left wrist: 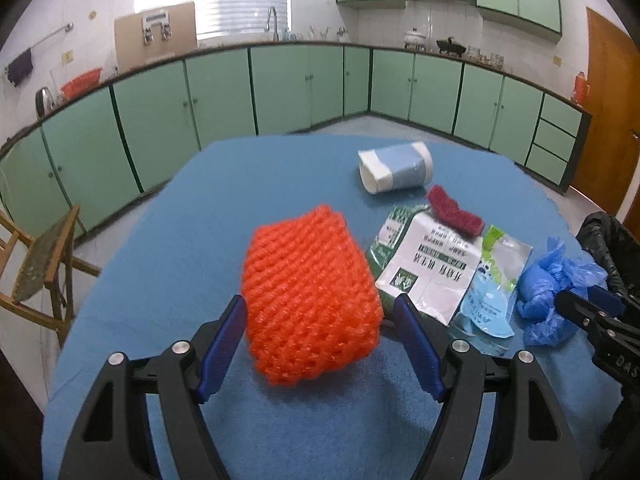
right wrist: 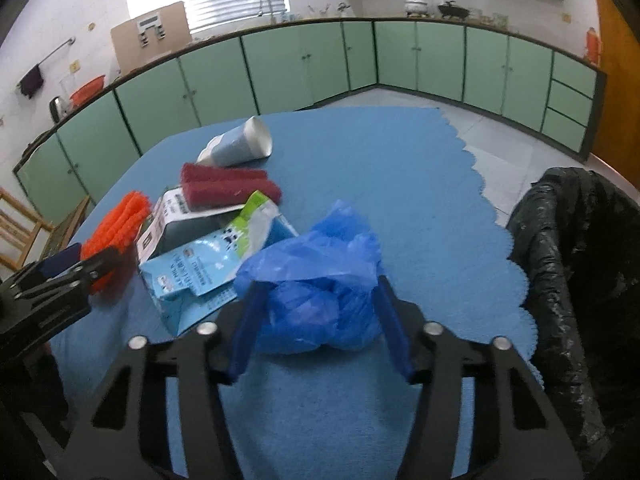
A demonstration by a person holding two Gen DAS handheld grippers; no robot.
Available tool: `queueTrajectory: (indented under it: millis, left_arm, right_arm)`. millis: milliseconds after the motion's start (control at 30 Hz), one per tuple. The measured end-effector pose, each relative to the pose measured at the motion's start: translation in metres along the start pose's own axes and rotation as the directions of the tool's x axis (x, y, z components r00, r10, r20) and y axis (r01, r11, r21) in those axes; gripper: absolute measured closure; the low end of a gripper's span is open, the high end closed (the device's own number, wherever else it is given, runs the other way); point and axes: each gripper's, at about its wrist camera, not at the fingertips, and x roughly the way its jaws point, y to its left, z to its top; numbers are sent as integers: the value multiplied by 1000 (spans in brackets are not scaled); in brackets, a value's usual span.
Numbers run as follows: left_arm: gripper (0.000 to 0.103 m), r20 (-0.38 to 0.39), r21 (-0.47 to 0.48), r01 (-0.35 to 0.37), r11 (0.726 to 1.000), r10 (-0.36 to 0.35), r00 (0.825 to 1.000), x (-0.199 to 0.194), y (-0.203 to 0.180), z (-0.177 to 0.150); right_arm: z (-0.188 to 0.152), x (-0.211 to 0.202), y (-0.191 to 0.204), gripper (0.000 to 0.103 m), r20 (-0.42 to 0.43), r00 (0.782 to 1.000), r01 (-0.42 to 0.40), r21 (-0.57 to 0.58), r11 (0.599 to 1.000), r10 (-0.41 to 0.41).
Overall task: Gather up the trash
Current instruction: 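Grasp the orange foam net with the left tool while the right tool grasps blue gloves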
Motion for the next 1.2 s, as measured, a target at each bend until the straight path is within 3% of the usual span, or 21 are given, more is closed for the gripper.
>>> queueTrajectory:
  millis: [133, 200, 267, 367, 667, 967, 1200]
  left_arm:
    - [30, -42, -25, 26, 999, -27, 999, 9, 1, 0]
    - [40, -56, -34, 38, 999, -39, 998, 12, 1, 0]
    - [68, -73, -43, 46, 998, -49, 996, 15, 1, -1]
    - [77, -73, -58, 46, 997, -50, 996, 16, 3, -2]
    - [82, -9, -41, 18, 999, -18, 1000, -8, 2, -1]
    - [82, 44, -5, 48, 999, -48, 998, -38, -14, 14]
    - [82, 59, 13, 75, 997, -76, 995, -51, -27, 17]
  right_arm:
    - [-1, 0, 0, 64, -3, 1000, -4, -4, 1000, 4]
    - [-1, 0, 2, 65, -2, 1000, 2, -10, 1000, -2]
    - [-1, 0, 3, 65, -1, 1000, 5, -14, 1000, -5]
    - [-1, 0, 2, 65, -2, 1000, 3, -7, 1000, -3]
    - [1, -8, -2, 68, 26, 1000, -16, 8, 1000, 16]
    - [12, -35, -6, 80, 59, 997, -44, 16, 999, 43]
    - [24, -61, -12, 82, 110, 993, -54, 33, 998, 51]
